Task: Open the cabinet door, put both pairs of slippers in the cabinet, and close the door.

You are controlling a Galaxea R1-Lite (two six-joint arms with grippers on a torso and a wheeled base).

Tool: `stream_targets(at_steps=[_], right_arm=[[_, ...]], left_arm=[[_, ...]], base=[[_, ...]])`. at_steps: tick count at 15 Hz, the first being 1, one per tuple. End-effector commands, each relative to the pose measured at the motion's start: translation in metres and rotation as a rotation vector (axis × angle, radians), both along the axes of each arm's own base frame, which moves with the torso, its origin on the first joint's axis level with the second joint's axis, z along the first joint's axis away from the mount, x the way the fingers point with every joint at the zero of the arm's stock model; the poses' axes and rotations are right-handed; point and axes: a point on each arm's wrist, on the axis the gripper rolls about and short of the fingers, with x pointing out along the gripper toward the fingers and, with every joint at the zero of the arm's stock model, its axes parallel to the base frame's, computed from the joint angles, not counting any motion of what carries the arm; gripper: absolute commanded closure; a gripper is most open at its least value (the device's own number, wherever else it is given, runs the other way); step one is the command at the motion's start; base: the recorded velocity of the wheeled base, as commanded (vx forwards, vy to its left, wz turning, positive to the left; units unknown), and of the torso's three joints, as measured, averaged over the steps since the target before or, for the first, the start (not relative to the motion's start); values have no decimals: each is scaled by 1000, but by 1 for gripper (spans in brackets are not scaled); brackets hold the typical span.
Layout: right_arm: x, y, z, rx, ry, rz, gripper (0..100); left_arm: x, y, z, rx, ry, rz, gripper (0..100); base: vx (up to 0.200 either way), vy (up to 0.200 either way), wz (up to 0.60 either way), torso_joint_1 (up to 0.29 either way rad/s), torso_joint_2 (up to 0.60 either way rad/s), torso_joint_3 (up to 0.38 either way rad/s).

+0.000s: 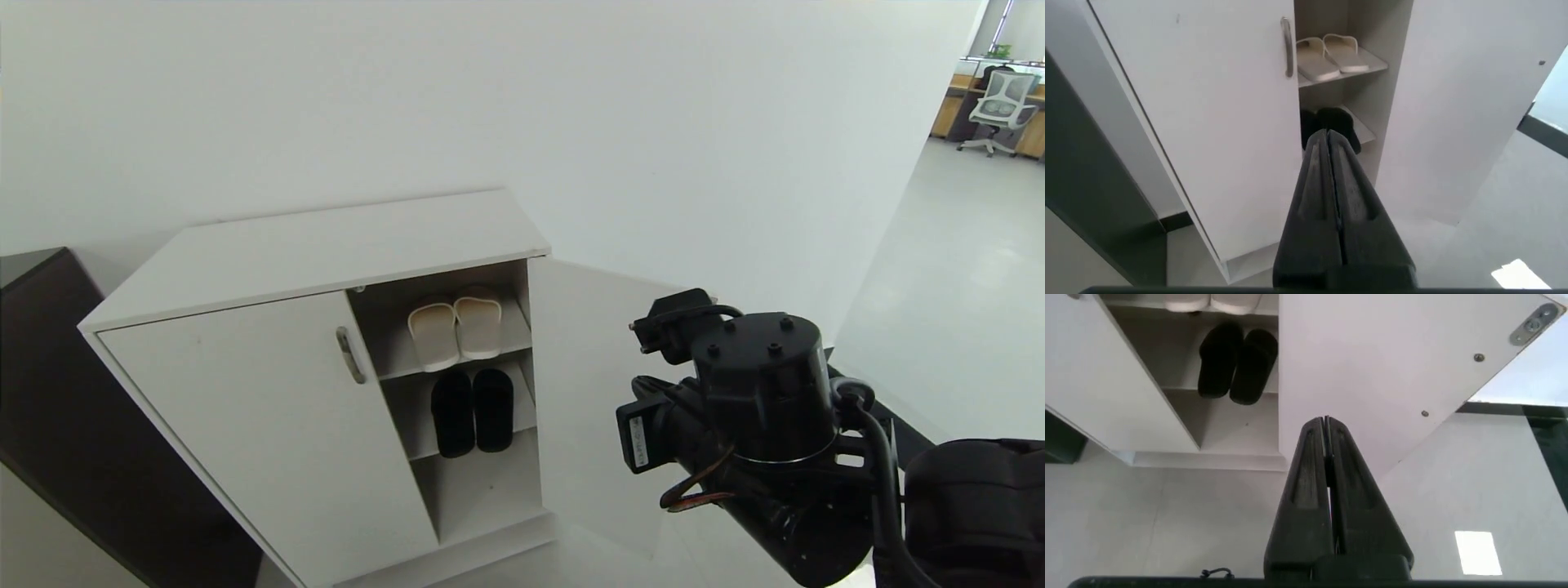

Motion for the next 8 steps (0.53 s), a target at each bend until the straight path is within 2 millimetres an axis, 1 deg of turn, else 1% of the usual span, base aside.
stream_targets(at_steps=[1, 3, 5, 7, 8], right_arm=[[3, -1, 1, 3, -3, -10, 100], [5, -3, 2, 6, -4, -19, 100], [14, -7, 7, 29, -22, -51, 100], [38, -18, 17, 12, -61, -110, 100], [43, -22, 21, 16, -69, -96, 100]], left_arm=[[0, 0, 0, 0, -2, -2, 100], [0, 0, 0, 0, -2, -2, 100], [0, 0, 0, 0, -2, 3, 100], [0, 0, 0, 0, -2, 0, 100], [0, 0, 0, 0, -2, 1, 100]], base=[[0, 0, 0, 71, -178, -100], [0, 0, 0, 159, -374, -227], [0, 0, 0, 173, -430, -249], [0, 0, 0, 71, -180, -98], [0, 0, 0, 32, -76, -36]])
